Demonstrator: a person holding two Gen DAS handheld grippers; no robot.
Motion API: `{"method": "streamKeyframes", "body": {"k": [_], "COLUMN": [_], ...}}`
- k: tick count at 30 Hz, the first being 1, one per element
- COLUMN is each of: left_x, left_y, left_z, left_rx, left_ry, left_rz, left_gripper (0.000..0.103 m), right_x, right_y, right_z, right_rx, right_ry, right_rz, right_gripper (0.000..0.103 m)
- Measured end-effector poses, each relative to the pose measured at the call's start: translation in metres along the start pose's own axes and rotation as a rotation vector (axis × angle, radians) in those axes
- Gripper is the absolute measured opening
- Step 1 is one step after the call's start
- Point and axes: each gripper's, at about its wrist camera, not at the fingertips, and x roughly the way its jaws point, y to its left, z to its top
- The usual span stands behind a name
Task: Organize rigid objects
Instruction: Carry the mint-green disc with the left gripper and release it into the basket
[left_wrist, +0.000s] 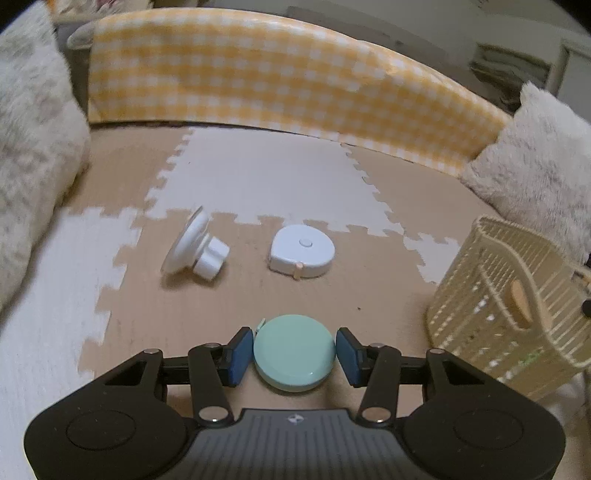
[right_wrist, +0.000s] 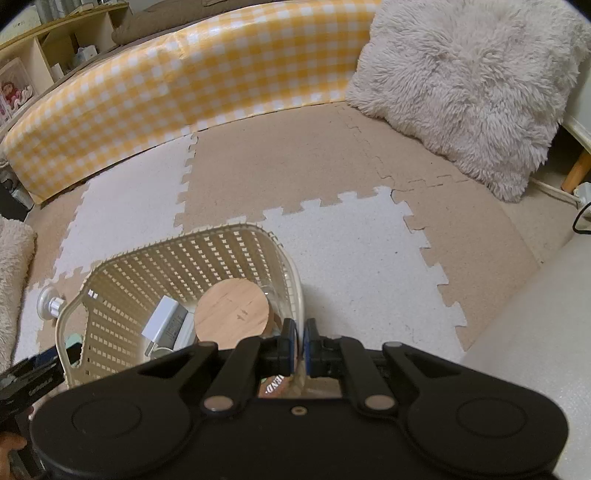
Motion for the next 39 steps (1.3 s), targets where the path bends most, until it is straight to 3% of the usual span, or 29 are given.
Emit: {"method": "streamKeyframes", "body": {"k": [11,16,21,27,39], "left_x": [-0.06,-0.09,-0.099,-0.082,-0.029], "left_y": [-0.016,-0.049,-0.087,-0.13,-0.182], "left_z": [0.018,0.035,0.043,0.038,0.021], "left_rx": [-0.1,-0.053,0.002,0.103,0.239], "left_ry": [-0.087,-0.154,-0.164,-0.097,0.052], "left_rz": [-0.106,-0.192,-0.273,-0.326,-0.304], "left_gripper": [0.05,0.05,0.05,0.05,0.05], "right_x": [0.0,0.0,0.001,0.001,0.002], "right_y": [0.0,0.0,0.0,0.0,-0.001], "right_z": [0.0,0.0,0.0,0.0,-0.001], "right_rx": [0.001,0.002,0.003,0.003,0.013], "right_ry": [0.001,0.001,0.002,0.002,0.004], "right_rz": [0.002,0.003,0.004,0.006,0.016], "right_gripper": [0.006,0.006,0.006,0.006,0.006]}}
